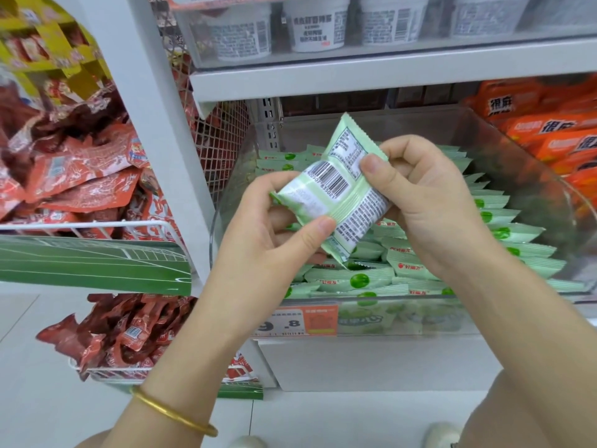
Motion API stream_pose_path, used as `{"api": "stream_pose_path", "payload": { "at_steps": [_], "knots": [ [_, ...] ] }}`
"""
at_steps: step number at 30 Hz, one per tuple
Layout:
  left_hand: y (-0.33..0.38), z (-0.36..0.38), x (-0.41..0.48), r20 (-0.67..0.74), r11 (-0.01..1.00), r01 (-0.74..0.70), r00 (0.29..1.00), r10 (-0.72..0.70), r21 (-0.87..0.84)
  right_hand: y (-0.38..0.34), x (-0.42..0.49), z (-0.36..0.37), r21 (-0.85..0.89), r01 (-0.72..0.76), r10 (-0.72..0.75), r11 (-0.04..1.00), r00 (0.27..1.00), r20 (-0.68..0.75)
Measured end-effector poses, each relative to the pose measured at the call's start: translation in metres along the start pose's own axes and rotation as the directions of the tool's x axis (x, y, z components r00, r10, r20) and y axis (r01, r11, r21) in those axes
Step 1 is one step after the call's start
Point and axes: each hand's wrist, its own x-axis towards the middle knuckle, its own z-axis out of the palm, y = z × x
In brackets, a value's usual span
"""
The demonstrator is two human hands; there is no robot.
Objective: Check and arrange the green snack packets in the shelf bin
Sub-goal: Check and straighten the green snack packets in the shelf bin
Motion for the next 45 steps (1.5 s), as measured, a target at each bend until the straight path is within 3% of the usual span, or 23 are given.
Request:
{"api": "stream_pose_path", "payload": {
  "at_steps": [4,7,12,16,17,20,22,24,26,28,30,35,41,45],
  "knots": [
    [-0.002,0.000,-0.001,-0.016,1.000,-0.008,1.000,0.008,0.022,0.001,0.000,0.000,0.021,0.015,-0.015,1.000,1.000,0.012],
    [-0.002,0.000,-0.001,-0.103,1.000,-0.009,0.995,0.010,0.009,0.003,0.000,0.000,-0.007,0.010,-0.010,1.000,1.000,0.015],
    [-0.005,-0.016,0.005,-0.326,0.982,0.112,0.932,-0.157,-0.153,0.002,-0.001,-0.001,0.035,-0.028,0.024,0.999,0.994,0.106],
    [-0.009,-0.022,0.008,-0.310,0.953,0.195,0.914,-0.262,-0.231,0.004,-0.001,0.001,-0.206,0.245,-0.164,0.947,0.924,0.346],
    [-0.009,-0.023,0.008,-0.301,0.952,0.197,0.917,-0.263,-0.233,0.007,-0.002,0.003,-0.232,0.279,-0.187,0.932,0.917,0.352],
    [-0.004,-0.023,0.005,-0.319,0.973,0.147,0.927,-0.198,-0.176,0.011,-0.001,0.007,-0.329,0.282,-0.242,0.901,0.958,0.156],
    [-0.005,-0.026,0.001,-0.363,0.992,0.074,0.931,-0.032,0.104,0.011,0.002,0.008,-0.368,0.253,-0.256,0.895,0.966,0.041],
    [-0.012,-0.027,-0.005,-0.259,0.845,-0.009,0.950,0.174,0.534,0.013,0.005,0.006,-0.430,0.240,-0.268,0.870,0.963,-0.004],
    [-0.023,-0.024,-0.011,-0.045,0.555,-0.110,0.965,0.258,0.824,0.017,0.007,0.008,-0.485,0.210,-0.262,0.849,0.964,-0.041],
    [-0.035,-0.018,-0.016,0.092,0.284,-0.145,0.977,0.192,0.948,0.021,0.010,0.012,-0.523,0.187,-0.270,0.831,0.959,-0.086],
    [-0.045,-0.014,-0.018,0.107,0.134,-0.124,0.987,0.123,0.983,0.024,0.014,0.019,-0.557,0.177,-0.294,0.812,0.948,-0.126],
    [-0.047,-0.010,-0.020,0.066,0.097,-0.076,0.992,0.111,0.992,0.029,0.023,0.039,-0.740,0.169,-0.318,0.651,0.946,-0.064],
    [-0.048,-0.010,-0.024,0.062,0.071,-0.072,0.989,0.135,0.995,0.028,0.024,0.046,-0.937,0.241,-0.275,0.254,0.946,0.169],
    [-0.049,-0.008,-0.027,0.044,0.078,-0.056,0.987,0.156,0.995,0.029,0.028,0.050,-0.929,0.328,-0.274,0.170,0.922,0.275]
  ]
}}
